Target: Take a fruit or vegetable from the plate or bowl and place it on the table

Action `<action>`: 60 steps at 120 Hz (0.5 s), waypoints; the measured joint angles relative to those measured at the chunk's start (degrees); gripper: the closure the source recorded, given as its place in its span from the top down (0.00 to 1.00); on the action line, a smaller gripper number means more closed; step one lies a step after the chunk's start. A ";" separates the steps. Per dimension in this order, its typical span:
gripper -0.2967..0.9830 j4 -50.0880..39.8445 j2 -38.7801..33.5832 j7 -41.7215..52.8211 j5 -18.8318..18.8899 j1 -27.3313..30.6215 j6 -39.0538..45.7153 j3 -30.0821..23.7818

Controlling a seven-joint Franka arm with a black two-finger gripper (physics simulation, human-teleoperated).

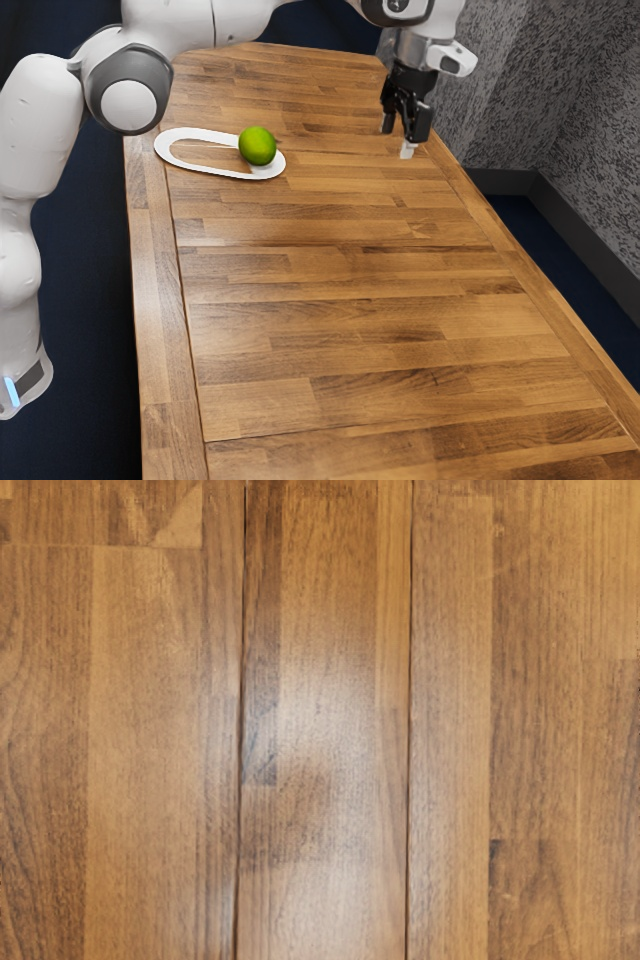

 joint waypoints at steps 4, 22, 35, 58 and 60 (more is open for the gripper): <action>0.77 0.00 0.00 0.01 0.00 0.00 0.95 -0.01; 0.77 -0.04 0.00 0.09 0.00 0.02 3.75 0.03; 0.77 -0.19 -0.01 0.03 -0.97 1.24 4.77 0.42; 0.77 2.64 0.15 -8.86 -1.54 4.16 5.20 3.24; 0.77 2.66 0.59 -10.17 -1.53 4.41 5.21 4.00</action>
